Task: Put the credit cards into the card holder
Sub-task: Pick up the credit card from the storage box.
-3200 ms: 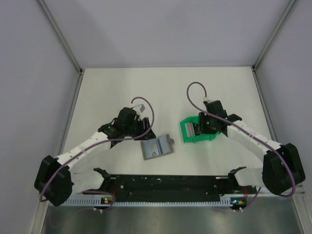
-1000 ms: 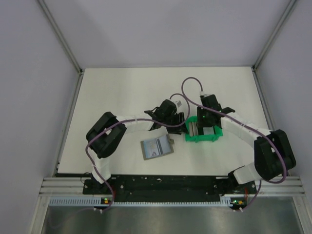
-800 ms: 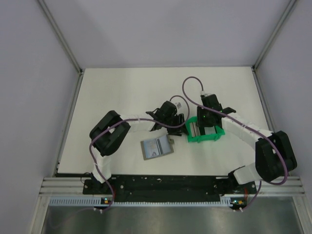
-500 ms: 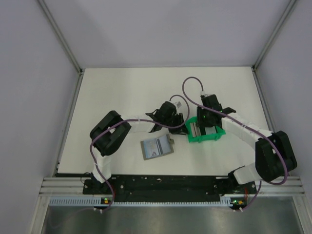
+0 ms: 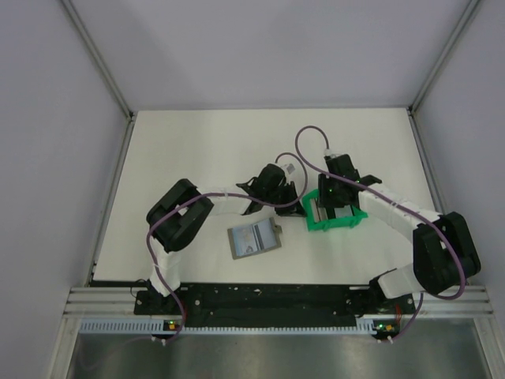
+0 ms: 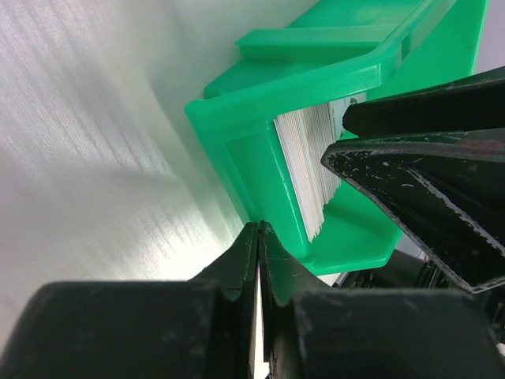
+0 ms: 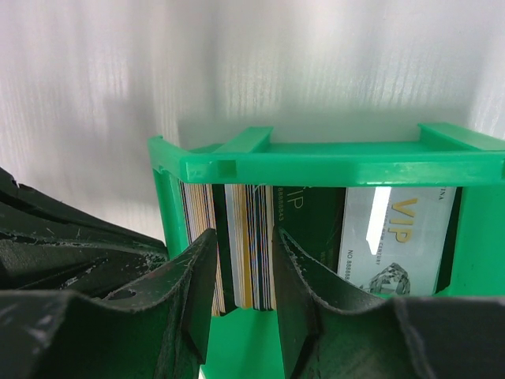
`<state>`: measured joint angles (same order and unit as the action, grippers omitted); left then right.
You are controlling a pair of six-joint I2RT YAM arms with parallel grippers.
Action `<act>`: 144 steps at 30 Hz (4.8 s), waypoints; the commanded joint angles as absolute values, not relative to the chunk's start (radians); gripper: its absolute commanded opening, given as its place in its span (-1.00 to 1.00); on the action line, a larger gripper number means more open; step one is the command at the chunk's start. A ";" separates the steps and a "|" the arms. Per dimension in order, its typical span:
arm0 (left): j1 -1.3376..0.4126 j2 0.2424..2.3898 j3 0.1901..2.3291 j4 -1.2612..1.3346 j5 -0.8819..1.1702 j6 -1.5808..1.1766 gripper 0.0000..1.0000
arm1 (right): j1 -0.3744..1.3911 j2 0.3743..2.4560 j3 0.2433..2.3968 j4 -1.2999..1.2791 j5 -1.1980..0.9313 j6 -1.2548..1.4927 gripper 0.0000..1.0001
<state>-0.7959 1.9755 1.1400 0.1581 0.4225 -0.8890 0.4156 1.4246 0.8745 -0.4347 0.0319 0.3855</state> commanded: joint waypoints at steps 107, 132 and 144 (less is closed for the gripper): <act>-0.785 1.815 0.841 0.456 0.433 -0.957 -0.46 | 0.405 1.336 0.854 -0.472 0.058 0.321 -0.51; -0.787 1.802 0.841 0.445 0.430 -0.965 -0.52 | 0.403 1.376 0.818 -0.380 -0.196 0.387 -0.69; -0.787 1.787 0.830 0.442 0.416 -0.971 -0.54 | 0.405 1.324 0.824 -0.459 -0.034 0.370 -0.80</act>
